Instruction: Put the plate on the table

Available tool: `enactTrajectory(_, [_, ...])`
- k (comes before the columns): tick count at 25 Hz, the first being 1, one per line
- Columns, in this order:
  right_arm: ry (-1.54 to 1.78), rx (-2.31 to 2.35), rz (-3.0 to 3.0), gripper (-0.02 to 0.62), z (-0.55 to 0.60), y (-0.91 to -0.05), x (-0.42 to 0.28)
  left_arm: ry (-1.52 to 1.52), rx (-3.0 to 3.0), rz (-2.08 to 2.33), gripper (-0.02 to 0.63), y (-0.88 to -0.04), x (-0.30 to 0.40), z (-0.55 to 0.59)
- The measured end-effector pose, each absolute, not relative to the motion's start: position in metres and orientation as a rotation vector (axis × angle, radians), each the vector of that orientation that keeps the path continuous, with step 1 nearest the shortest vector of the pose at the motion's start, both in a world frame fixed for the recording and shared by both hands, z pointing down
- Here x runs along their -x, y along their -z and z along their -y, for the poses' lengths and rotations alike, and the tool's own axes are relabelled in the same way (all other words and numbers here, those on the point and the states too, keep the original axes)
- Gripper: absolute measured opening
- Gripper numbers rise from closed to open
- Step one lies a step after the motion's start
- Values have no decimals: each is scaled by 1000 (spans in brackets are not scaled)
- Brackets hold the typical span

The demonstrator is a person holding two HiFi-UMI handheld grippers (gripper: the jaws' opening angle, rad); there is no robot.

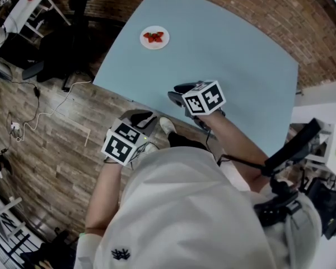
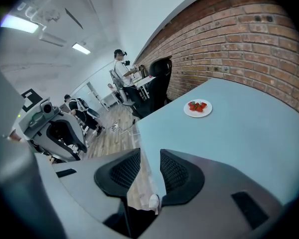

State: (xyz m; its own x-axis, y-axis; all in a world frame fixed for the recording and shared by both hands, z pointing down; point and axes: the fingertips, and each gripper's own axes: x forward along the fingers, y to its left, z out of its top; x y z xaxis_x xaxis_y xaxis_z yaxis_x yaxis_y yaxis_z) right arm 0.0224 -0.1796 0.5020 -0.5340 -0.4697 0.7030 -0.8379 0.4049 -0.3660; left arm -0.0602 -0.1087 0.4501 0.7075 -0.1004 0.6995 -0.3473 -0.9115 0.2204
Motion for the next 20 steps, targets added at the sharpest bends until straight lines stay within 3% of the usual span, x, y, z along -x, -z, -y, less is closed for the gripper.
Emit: enactTrajectory(20, [-888,-1097,2185,132,141,-502,29,-1024,-2576,389,66,-455,111,64])
